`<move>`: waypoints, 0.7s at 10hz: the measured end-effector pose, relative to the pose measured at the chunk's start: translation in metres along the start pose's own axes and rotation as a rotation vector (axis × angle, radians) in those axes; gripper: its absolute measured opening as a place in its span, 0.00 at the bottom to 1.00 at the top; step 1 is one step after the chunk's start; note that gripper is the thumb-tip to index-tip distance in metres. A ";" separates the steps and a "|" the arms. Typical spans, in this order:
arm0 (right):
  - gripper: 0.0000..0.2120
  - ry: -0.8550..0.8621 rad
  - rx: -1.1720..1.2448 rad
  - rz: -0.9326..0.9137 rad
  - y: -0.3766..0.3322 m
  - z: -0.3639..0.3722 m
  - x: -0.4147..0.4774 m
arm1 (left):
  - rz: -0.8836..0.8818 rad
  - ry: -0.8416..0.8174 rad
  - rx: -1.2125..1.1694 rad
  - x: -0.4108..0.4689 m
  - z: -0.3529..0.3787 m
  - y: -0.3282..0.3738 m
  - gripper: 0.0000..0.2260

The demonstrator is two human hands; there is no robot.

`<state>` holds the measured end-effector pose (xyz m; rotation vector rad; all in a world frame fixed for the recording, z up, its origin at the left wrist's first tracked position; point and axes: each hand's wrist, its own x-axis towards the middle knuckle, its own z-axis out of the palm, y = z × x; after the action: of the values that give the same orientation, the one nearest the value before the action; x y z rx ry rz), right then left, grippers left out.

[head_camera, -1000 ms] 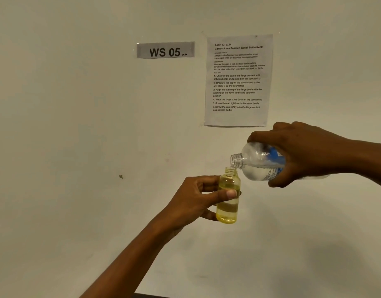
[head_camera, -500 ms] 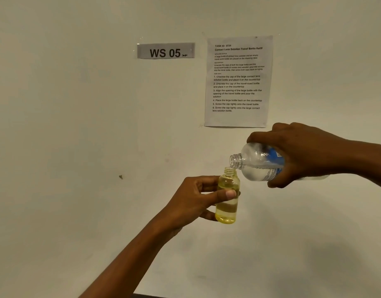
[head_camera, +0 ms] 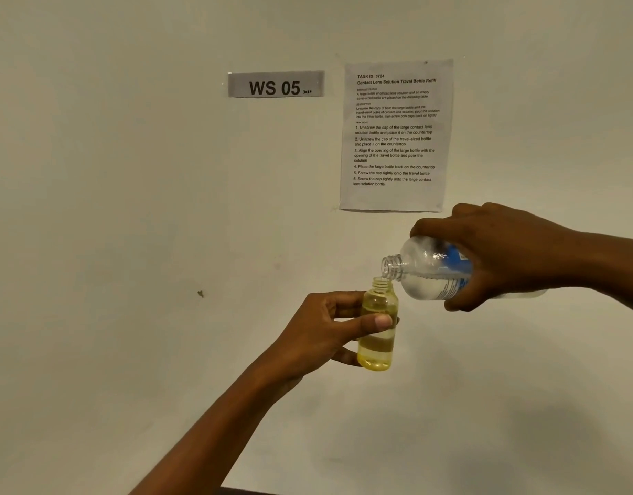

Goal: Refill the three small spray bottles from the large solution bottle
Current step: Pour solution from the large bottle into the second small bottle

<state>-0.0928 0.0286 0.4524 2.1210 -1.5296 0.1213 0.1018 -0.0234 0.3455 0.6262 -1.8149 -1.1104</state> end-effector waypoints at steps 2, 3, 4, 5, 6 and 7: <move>0.35 0.004 0.001 -0.001 0.001 0.000 0.001 | 0.005 -0.002 0.004 0.001 0.000 0.000 0.09; 0.35 0.008 -0.003 -0.002 0.001 0.001 0.001 | 0.001 0.001 0.004 0.001 0.000 0.000 0.10; 0.35 0.006 -0.003 -0.003 0.002 0.001 0.001 | 0.001 -0.002 0.000 0.002 0.001 -0.001 0.10; 0.35 -0.001 0.004 -0.002 0.004 0.002 0.001 | 0.001 -0.002 0.004 0.002 0.001 -0.001 0.10; 0.36 -0.005 0.003 0.004 0.004 0.002 0.001 | 0.003 -0.003 0.006 0.002 0.001 -0.001 0.10; 0.36 -0.004 0.000 0.006 0.004 0.001 0.001 | 0.002 -0.002 0.015 0.003 0.001 -0.002 0.11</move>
<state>-0.0964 0.0261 0.4529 2.1183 -1.5380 0.1185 0.0993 -0.0256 0.3449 0.6328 -1.8265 -1.0970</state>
